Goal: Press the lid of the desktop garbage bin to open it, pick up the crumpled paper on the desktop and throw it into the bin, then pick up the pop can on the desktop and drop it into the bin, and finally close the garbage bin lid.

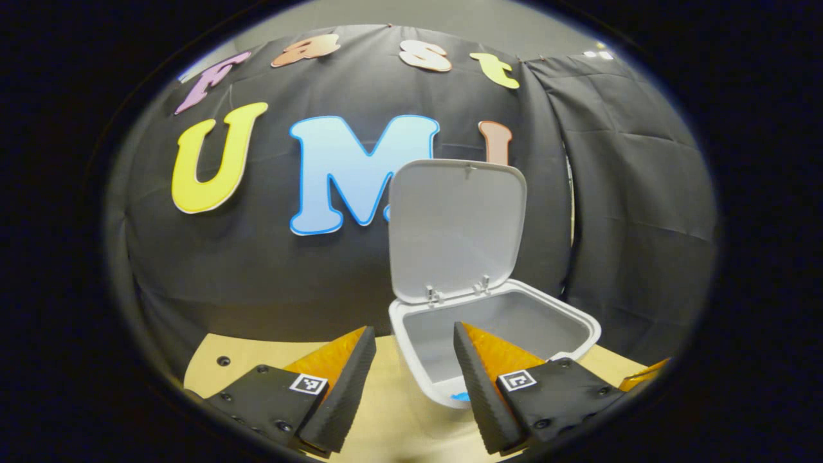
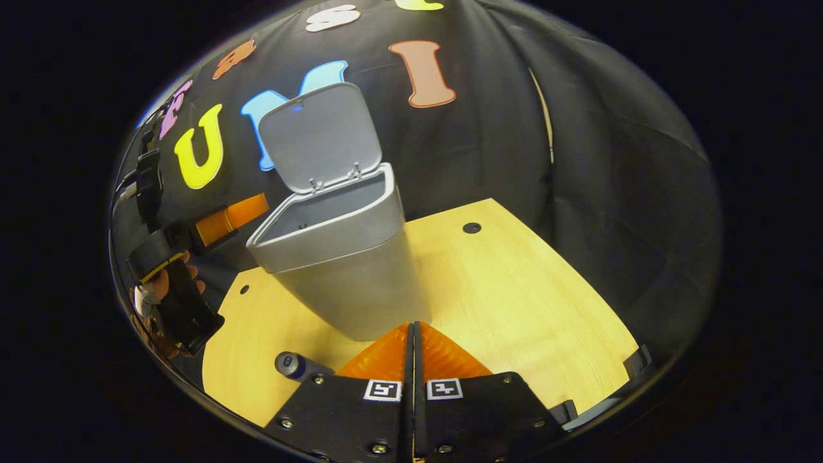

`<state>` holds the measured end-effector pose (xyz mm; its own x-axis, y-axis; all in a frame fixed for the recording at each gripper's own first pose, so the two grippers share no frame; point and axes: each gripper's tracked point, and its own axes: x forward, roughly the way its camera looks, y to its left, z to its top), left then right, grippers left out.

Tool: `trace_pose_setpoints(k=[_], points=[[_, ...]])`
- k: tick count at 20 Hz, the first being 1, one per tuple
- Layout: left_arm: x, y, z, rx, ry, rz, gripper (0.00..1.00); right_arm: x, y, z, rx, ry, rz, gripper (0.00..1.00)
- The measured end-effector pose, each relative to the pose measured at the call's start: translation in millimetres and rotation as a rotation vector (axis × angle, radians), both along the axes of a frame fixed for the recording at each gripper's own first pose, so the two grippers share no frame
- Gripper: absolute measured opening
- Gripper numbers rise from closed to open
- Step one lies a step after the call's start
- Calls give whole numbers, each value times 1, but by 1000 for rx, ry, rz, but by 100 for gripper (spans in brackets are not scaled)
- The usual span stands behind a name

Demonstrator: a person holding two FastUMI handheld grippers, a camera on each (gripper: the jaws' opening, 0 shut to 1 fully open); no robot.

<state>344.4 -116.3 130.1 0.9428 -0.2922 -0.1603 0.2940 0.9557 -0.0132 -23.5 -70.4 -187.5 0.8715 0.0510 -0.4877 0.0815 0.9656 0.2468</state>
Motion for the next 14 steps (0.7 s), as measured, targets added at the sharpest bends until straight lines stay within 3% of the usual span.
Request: trace_pose_setpoints(k=[7, 14], points=[[-15, 94, -9, 5, 15, 158, 84, 14, 76, -17, -11, 50, 217, 0], [-39, 162, -14, 14, 25, 282, 83, 14, 131, -44, -35, 138, 373, 1]])
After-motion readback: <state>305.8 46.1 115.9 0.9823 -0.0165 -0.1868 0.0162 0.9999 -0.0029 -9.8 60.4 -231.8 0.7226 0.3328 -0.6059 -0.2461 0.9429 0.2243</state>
